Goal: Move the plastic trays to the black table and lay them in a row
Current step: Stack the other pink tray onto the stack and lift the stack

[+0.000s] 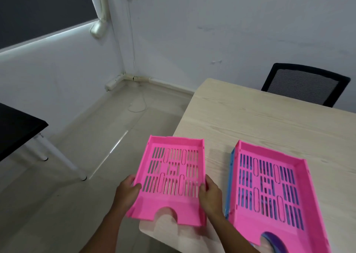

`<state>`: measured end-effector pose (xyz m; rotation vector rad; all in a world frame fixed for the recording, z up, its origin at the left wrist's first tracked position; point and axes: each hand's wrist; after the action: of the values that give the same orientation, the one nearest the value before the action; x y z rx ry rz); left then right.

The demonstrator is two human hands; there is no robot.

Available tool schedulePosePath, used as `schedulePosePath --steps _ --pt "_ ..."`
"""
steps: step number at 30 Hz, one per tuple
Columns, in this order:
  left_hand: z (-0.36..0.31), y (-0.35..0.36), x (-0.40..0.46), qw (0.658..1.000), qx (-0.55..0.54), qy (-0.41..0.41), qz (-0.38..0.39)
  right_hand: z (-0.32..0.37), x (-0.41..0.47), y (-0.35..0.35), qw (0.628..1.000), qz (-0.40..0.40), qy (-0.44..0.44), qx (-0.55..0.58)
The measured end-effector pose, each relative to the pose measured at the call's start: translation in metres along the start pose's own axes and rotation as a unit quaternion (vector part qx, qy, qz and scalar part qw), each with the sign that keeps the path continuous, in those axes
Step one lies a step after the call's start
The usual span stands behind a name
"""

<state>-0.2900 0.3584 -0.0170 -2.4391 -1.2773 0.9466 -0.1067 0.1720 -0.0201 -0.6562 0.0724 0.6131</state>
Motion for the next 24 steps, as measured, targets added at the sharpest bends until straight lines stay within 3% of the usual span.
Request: schedulePosePath --steps 8,20,24 --pt "-0.049 0.016 -0.002 0.991 -0.136 0.016 -0.003 0.029 0.003 -0.061 0.993 -0.069 -0.051 0.086" --pt "-0.144 0.158 -0.065 0.987 -0.046 0.118 0.1 -0.071 -0.005 -0.224 0.972 -0.188 0.049 0.132" --pt "-0.156 0.2 -0.095 0.98 -0.027 0.133 0.143 -0.102 -0.026 -0.267 0.967 -0.206 0.045 0.147"
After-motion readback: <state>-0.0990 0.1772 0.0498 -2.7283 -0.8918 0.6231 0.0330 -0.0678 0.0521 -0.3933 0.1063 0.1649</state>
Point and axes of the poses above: each hand's wrist, its own x-axis towards the middle knuckle, its own y-axis out of the palm, z = x × y, and after that the axes turned 2 degrees about z, right-handed
